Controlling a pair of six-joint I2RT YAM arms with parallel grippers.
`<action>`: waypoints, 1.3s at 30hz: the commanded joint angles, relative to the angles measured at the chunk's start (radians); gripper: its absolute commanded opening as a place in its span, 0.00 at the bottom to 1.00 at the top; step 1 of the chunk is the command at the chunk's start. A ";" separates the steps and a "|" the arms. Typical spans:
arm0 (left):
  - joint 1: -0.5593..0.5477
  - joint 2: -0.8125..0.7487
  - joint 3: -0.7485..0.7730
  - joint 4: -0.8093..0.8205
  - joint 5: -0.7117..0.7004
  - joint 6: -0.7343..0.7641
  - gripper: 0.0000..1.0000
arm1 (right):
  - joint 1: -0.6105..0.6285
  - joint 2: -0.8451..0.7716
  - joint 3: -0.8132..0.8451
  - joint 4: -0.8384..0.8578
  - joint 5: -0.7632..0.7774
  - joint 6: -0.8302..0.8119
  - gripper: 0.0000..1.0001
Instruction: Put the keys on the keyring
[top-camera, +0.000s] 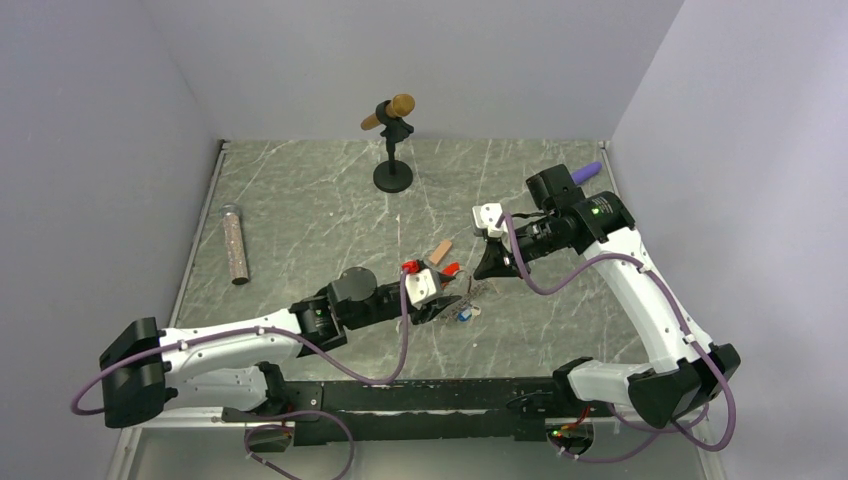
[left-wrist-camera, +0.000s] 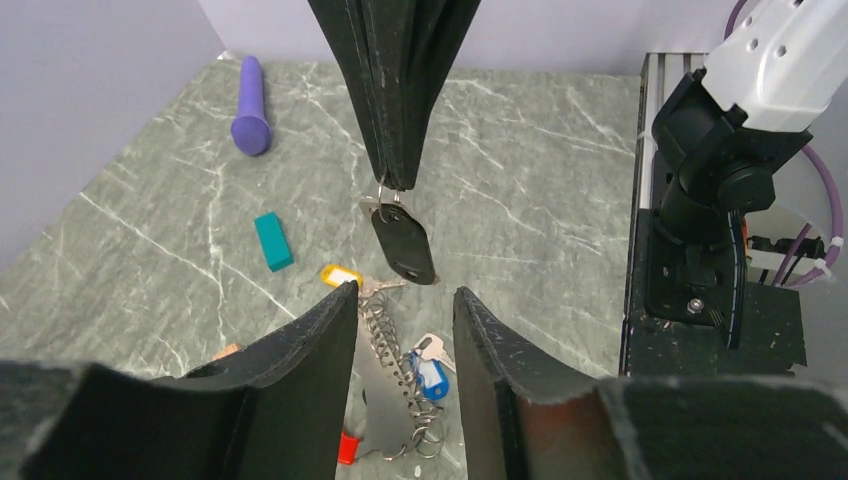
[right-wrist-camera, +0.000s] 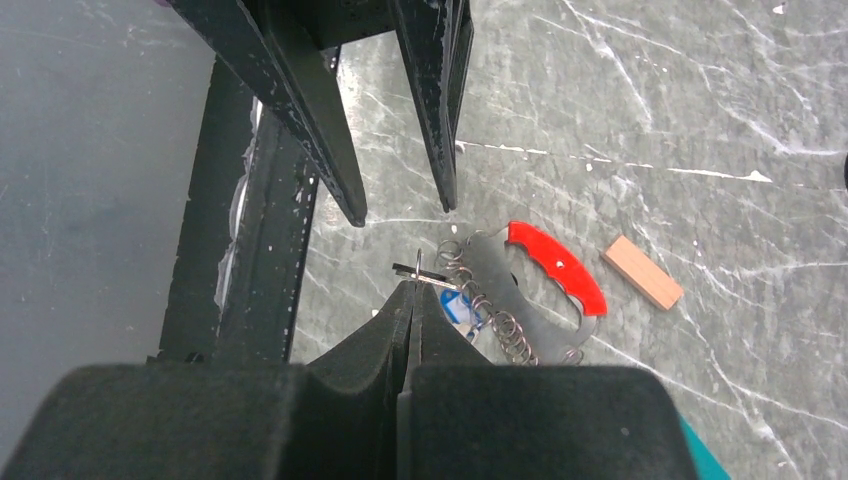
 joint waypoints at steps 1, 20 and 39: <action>0.004 0.019 0.056 0.041 0.019 -0.012 0.44 | 0.005 -0.004 0.023 0.018 -0.004 0.008 0.00; 0.004 0.075 0.117 0.038 0.023 -0.003 0.29 | 0.008 -0.003 -0.002 0.001 -0.022 -0.018 0.00; 0.004 0.096 0.146 0.012 0.018 -0.016 0.00 | 0.013 -0.003 -0.006 -0.001 -0.040 -0.020 0.00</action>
